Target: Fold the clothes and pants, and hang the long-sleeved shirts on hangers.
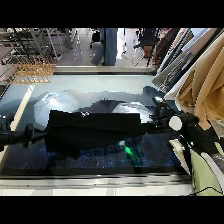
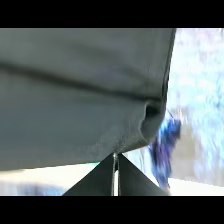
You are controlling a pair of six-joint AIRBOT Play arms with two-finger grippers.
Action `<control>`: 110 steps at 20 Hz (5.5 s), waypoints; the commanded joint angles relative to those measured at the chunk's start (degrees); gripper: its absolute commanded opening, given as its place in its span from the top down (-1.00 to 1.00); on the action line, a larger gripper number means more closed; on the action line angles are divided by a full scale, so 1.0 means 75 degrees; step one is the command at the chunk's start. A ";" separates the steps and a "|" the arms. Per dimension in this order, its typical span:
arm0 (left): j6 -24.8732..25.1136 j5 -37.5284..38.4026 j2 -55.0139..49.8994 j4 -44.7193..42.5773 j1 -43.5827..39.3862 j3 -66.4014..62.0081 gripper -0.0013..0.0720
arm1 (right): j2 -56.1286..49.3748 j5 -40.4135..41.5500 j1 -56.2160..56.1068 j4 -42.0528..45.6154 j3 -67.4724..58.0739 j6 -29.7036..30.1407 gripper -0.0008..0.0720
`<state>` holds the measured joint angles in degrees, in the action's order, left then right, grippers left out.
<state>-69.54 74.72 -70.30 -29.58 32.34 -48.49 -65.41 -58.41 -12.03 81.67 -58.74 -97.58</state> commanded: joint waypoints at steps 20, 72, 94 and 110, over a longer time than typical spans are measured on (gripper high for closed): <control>0.0866 -0.2212 -0.4797 0.4902 -0.1317 -0.2938 -0.25 | -0.4205 0.1620 0.1431 -0.0807 -0.2366 -0.0015 -0.39; 0.1434 -0.0731 -0.1355 -0.2401 -0.3351 -0.3075 0.95 | -0.6347 0.1763 -0.3261 -0.4278 -0.6720 0.2203 0.31; 0.0688 -0.3075 -0.3652 -0.2465 -0.4741 -0.3144 0.95 | -0.5225 -0.1661 0.1142 -0.4599 -0.3625 0.2162 -0.61; 0.0819 -0.0746 -0.3229 -0.2509 -0.4459 -0.3159 0.95 | -0.6951 -0.1737 0.0248 -0.5511 -0.6065 0.2430 0.94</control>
<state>-63.96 60.01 -96.86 -48.07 -2.24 -72.14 -118.58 -68.73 -9.58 35.99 -100.16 -78.54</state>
